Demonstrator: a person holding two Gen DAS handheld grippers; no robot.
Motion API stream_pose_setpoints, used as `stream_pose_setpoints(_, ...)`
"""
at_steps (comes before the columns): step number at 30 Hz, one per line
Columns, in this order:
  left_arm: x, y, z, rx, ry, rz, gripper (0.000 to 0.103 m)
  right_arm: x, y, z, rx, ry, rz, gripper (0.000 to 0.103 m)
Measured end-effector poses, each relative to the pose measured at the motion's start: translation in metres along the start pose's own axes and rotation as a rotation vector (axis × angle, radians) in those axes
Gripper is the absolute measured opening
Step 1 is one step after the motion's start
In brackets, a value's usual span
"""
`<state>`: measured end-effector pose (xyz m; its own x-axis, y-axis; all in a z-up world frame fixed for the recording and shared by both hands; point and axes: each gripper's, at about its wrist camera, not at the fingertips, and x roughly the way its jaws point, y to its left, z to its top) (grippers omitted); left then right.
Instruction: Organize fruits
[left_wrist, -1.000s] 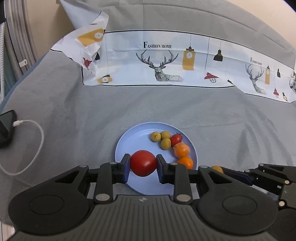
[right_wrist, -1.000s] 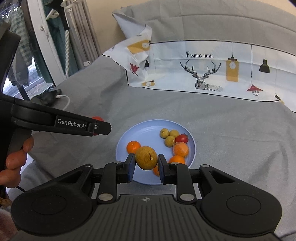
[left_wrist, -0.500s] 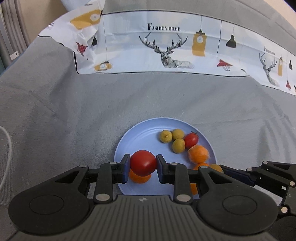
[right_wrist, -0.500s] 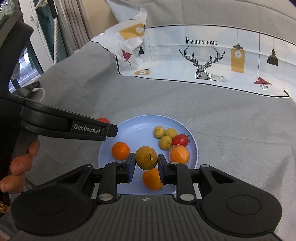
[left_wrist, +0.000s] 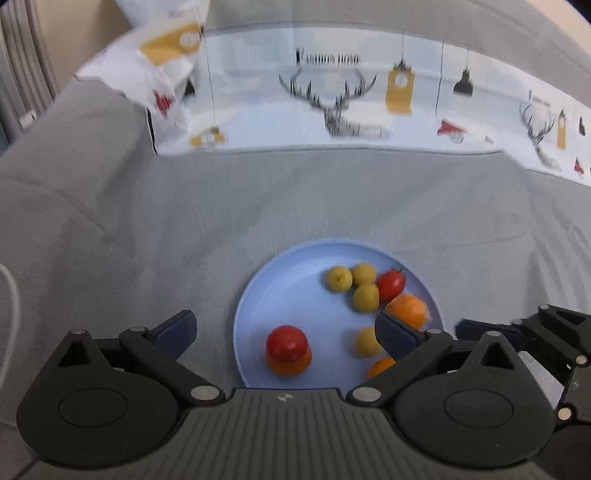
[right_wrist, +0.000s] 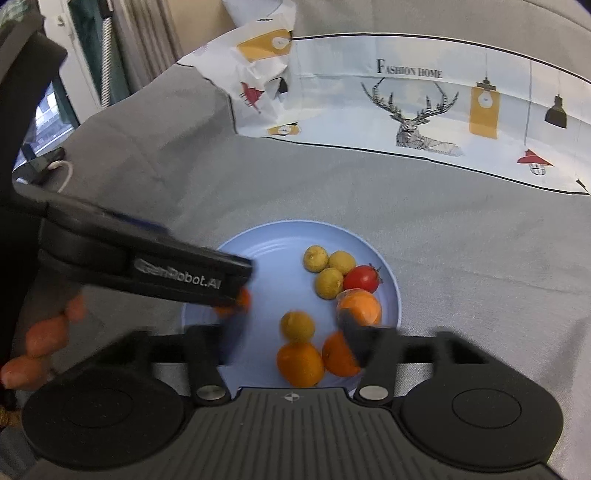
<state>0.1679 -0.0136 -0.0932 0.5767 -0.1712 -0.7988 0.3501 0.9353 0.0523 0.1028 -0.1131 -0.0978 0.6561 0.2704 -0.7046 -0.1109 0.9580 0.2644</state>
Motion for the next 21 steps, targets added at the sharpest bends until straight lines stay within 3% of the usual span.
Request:
stream_pose_setpoints(8,-0.053,0.003,-0.021,-0.035,0.010,0.014,0.103,-0.040,0.007,-0.017,0.034,0.008,-0.017,0.095)
stream_pose_setpoints(21,-0.151,0.009,-0.072,-0.106,-0.058,0.063,0.103,-0.128,0.037,-0.049,0.020,-0.112,-0.093,0.102)
